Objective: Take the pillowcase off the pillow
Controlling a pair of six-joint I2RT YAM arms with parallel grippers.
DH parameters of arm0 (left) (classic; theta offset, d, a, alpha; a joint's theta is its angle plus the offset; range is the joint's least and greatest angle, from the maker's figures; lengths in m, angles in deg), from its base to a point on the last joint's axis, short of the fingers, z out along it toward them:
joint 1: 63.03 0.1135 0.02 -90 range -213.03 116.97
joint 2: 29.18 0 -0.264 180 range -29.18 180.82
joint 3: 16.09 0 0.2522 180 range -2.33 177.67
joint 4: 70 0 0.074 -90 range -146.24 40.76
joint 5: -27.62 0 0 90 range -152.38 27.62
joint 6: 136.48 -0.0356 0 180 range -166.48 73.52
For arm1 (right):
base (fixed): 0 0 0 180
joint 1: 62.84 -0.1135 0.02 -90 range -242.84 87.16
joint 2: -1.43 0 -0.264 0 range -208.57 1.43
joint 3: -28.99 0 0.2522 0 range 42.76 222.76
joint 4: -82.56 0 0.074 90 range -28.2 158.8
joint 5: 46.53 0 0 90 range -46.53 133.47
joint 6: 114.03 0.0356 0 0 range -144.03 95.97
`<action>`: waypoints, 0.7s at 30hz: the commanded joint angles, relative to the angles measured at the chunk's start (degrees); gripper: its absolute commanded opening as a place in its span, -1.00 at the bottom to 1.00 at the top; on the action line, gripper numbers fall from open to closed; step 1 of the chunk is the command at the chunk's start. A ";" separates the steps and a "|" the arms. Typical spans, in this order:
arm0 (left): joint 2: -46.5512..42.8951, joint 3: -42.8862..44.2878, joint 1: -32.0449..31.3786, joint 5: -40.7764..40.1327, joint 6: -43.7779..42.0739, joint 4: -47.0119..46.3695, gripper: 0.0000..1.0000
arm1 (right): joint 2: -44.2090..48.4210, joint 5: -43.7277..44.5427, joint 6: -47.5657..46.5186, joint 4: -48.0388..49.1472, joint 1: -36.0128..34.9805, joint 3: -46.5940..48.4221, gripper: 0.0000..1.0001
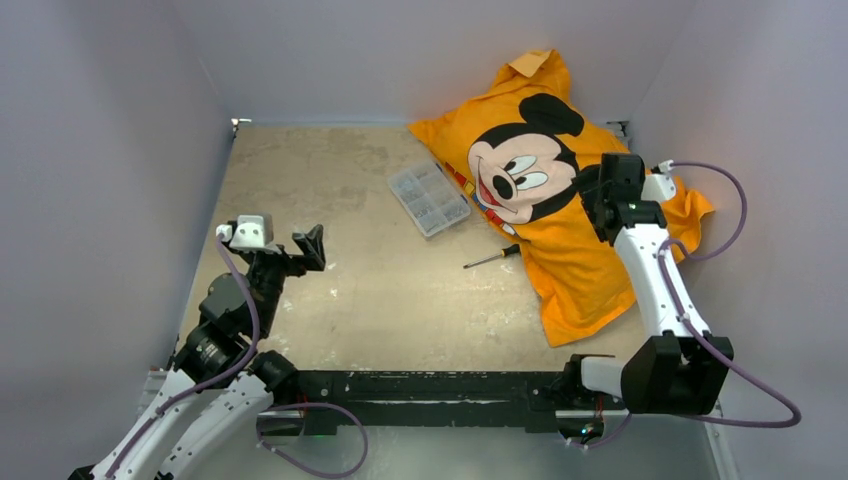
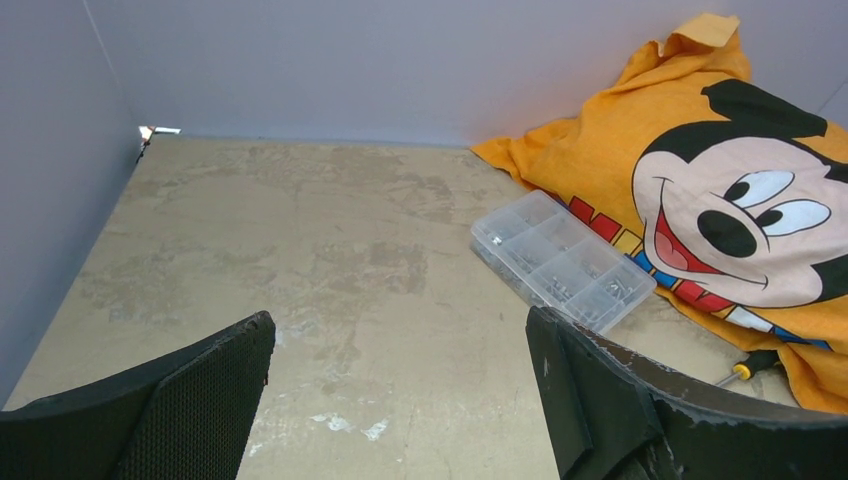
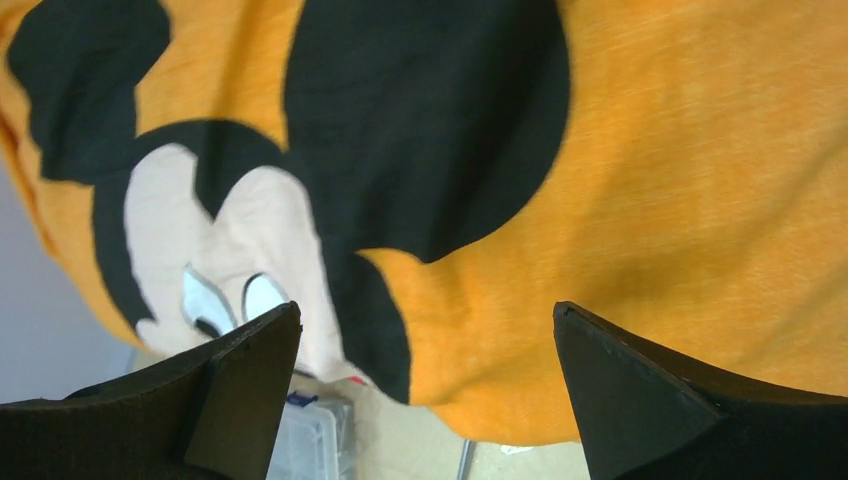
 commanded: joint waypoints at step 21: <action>0.28 -1.29 -0.82 1.19 0.15 -2.95 0.92 | -11.13 -9.19 -7.23 20.74 6.81 -12.75 -0.32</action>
